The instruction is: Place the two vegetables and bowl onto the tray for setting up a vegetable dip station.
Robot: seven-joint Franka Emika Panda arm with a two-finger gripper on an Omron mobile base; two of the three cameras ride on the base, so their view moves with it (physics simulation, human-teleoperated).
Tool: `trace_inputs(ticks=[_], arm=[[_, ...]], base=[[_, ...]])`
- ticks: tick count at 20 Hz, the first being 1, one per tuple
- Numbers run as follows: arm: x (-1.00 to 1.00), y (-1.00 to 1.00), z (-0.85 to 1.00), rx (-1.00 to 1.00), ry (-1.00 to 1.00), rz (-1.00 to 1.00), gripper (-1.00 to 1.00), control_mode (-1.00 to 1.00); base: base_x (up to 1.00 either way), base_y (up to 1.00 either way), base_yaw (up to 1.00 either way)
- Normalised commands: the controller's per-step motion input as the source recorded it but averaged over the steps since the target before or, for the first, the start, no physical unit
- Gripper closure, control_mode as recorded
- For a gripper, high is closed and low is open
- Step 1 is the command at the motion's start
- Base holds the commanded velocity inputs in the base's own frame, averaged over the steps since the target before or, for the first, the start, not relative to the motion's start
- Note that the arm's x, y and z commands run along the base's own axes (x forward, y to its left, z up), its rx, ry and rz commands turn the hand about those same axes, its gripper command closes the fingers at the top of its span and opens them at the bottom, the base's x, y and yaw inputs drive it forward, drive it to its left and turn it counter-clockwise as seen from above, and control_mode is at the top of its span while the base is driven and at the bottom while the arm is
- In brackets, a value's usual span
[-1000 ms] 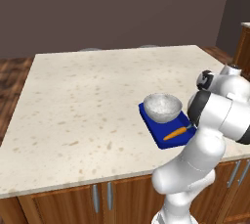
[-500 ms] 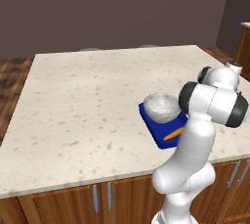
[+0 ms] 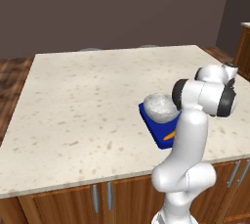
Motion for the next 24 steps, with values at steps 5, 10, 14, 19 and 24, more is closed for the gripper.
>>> trace_inputs(ticks=[5, 10, 14, 19, 24], arm=[[0.22, -0.09, -0.27, -0.05, 0.01, 0.00, -1.00, -1.00], [0.19, -0.06, -0.26, 0.00, 0.04, 0.00, -1.00, -1.00], [0.21, -0.07, -0.24, 0.00, 0.06, 0.00, -1.00, -1.00], [0.24, -0.09, -0.22, 0.00, 0.05, 0.00, -1.00, -1.00], [0.24, -0.18, -0.17, -0.02, 0.05, 0.00, -1.00, -1.00]], base=[[0.00, 0.00, 0.00], [0.00, 0.00, 0.00], [0.00, 0.00, 0.00], [0.00, 0.00, 0.00], [0.00, 0.00, 0.00]])
